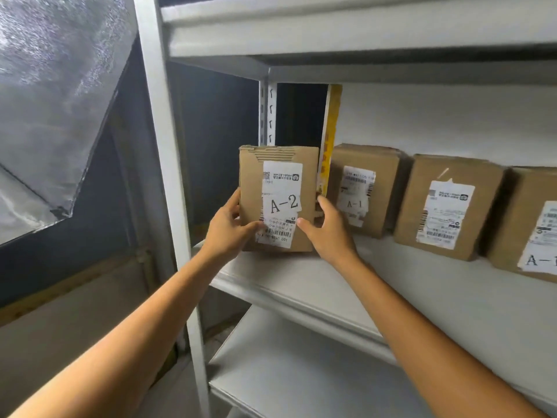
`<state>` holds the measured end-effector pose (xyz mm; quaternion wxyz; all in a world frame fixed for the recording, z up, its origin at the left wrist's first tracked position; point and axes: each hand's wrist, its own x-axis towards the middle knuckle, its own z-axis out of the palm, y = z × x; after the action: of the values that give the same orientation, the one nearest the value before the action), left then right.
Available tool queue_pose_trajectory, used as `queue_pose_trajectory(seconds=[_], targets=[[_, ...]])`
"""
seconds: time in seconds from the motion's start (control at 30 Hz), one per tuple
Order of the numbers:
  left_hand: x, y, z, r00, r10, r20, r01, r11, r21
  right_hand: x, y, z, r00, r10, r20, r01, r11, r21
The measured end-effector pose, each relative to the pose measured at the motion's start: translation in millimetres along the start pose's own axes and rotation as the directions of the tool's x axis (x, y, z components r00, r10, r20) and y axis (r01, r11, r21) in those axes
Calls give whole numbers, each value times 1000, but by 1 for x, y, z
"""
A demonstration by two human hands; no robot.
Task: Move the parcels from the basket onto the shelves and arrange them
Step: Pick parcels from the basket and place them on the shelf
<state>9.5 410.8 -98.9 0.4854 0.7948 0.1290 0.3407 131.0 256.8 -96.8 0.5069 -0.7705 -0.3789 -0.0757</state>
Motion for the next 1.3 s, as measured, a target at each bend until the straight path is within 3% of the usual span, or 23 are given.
queue_pose_trajectory(seconds=[0.37,0.5,0.77,1.13,1.3], targets=[[90,-48,21,1000,-14,7,15,996,-82,42,19,36,977,-53,-206,-24,933,-359],[115,-59,32,998,25,52,-20,996,-89,47,26,41,979,-88,-185,-16,868,-497],[147,-69,49,988,-31,153,50,991,-127,54,37,61,992,34,-121,-91,853,-514],[147,-61,49,988,-135,76,141,987,-81,43,40,39,993,101,62,-66,905,-421],[124,-53,47,999,-19,33,18,999,43,25,38,16,990,127,52,-89,883,-460]])
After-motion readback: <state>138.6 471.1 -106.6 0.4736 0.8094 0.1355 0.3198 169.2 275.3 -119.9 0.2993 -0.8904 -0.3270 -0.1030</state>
